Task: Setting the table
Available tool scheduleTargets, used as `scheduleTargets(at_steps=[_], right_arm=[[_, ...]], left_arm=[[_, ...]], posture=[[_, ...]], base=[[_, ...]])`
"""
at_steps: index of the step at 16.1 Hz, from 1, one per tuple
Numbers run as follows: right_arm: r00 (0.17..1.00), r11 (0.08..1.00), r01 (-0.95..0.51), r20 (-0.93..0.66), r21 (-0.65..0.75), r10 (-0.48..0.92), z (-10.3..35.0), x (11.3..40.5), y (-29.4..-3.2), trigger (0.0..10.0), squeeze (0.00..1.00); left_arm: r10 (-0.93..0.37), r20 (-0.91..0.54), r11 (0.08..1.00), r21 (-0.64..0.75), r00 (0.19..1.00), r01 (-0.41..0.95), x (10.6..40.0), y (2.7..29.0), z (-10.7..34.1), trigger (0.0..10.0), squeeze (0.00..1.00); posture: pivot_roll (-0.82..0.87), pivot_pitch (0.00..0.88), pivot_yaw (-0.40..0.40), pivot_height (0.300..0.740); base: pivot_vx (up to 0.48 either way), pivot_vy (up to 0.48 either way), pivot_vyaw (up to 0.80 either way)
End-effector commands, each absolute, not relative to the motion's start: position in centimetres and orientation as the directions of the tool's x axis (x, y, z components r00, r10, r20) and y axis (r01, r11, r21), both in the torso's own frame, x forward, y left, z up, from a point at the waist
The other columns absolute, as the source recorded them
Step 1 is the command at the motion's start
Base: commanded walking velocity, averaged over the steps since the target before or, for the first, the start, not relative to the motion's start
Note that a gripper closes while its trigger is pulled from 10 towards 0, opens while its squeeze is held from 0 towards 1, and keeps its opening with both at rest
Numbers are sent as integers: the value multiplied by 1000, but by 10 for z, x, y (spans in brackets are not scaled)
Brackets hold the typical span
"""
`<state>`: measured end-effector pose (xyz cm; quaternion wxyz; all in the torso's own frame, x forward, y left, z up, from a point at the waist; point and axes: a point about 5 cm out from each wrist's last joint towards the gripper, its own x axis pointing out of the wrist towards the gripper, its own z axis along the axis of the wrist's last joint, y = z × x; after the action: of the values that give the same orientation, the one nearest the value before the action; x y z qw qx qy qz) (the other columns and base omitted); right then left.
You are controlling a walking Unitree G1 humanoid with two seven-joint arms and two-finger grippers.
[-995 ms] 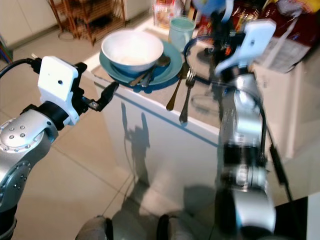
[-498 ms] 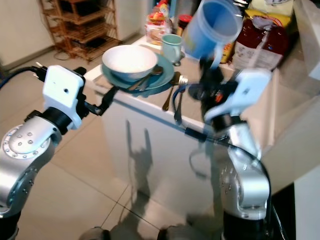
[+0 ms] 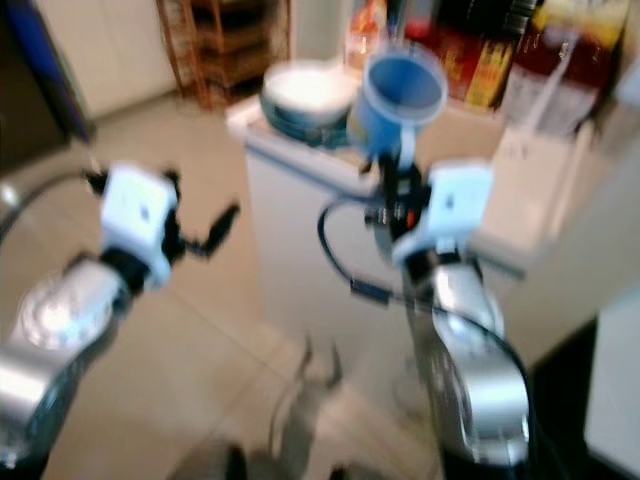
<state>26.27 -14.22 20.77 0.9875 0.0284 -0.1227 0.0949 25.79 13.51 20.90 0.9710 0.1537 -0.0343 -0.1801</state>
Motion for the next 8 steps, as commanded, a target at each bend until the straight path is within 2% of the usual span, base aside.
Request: scheduleTargets(at_steps=[1,3,4,8], right_arm=[[957,983,-180,239,33,167,207,260,-145,10000,0],[966,984,-173,202,39,162,200,260,-146,10000,0],[972,985,-168,177,50,157,194,260,-145,10000,0],[981,989,-140,143,46,132,186,262,-147,10000,0]], left_arm=[[-351,29,891,318,936,324,257,136,210,10000,0],[-328,30,910,280,944,307,255,138,206,10000,0],[-308,21,923,250,951,293,255,140,202,10000,0],[-248,0,930,280,969,238,257,143,189,10000,0]], posture=[[-7,40,-45,740],[-6,41,-48,740],[-8,41,-49,740],[-18,43,-41,740]], base=[[-300,0,0],[-127,0,0],[0,0,-450],[0,0,-800]])
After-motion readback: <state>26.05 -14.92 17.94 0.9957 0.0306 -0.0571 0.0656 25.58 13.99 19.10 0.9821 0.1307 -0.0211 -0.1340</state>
